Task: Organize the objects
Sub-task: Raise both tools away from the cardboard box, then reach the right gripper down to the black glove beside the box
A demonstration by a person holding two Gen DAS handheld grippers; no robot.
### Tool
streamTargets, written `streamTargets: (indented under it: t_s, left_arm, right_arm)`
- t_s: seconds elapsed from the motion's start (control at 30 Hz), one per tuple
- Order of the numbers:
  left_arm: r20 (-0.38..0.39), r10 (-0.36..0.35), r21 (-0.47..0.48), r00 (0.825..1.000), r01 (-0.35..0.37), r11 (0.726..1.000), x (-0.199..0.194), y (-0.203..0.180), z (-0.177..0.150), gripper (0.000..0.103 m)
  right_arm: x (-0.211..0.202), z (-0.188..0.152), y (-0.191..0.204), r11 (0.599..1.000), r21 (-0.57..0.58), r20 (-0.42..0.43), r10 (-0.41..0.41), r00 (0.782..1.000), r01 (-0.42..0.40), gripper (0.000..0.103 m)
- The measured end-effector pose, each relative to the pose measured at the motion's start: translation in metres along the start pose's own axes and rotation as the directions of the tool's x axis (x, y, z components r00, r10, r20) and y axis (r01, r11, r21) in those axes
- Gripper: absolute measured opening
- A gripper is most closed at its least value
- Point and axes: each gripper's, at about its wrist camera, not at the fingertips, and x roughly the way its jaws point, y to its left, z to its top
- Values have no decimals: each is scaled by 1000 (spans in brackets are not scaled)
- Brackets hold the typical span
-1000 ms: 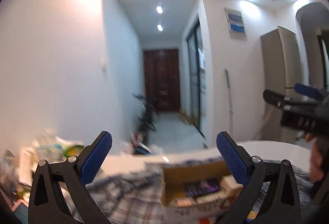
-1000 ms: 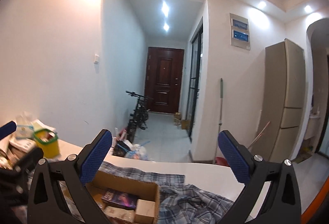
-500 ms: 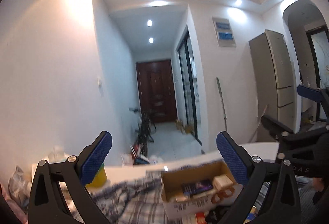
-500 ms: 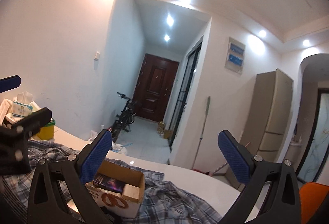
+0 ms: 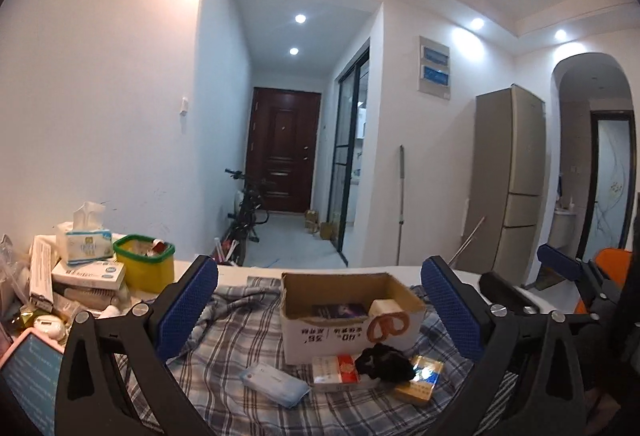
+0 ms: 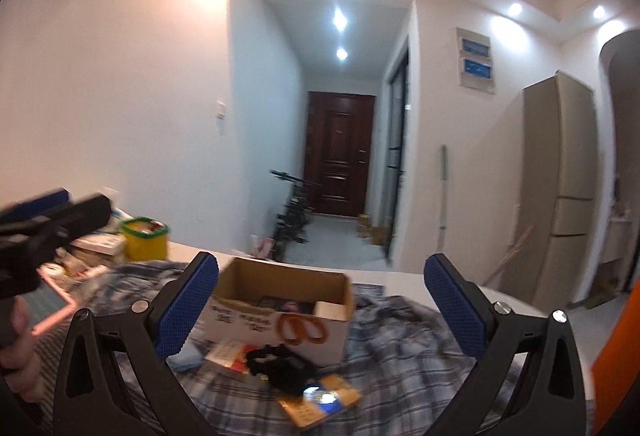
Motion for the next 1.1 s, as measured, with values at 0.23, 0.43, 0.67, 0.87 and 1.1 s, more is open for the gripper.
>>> streamTargets:
  t_s: [0.23,0.43,0.67,0.87,1.1]
  left_arm:
    - [33,-3,31,999,2,1000,13,-5,-20,103]
    - [-53,39,-39,998,-41,998,43,16,-37,103]
    - [-73,115,-13,991,-116,993,53,22,-50,103]
    - [-149,123,27,981,-120,992,71,19,-65,103]
    - [-223,131,-50,966,-146,988,83,37,-71,103]
  right_arm:
    - [0,-6,-5,998,2,9,-66,998,66,103]
    - [10,-11,-13,996,82,-5,-41,999,41,103]
    - [32,-28,-11,994,41,-1,-106,994,106,103]
    - [46,-43,-3,999,20,-41,-39,998,40,103]
    - [63,-63,-6,997,75,-158,-4,988,16,103]
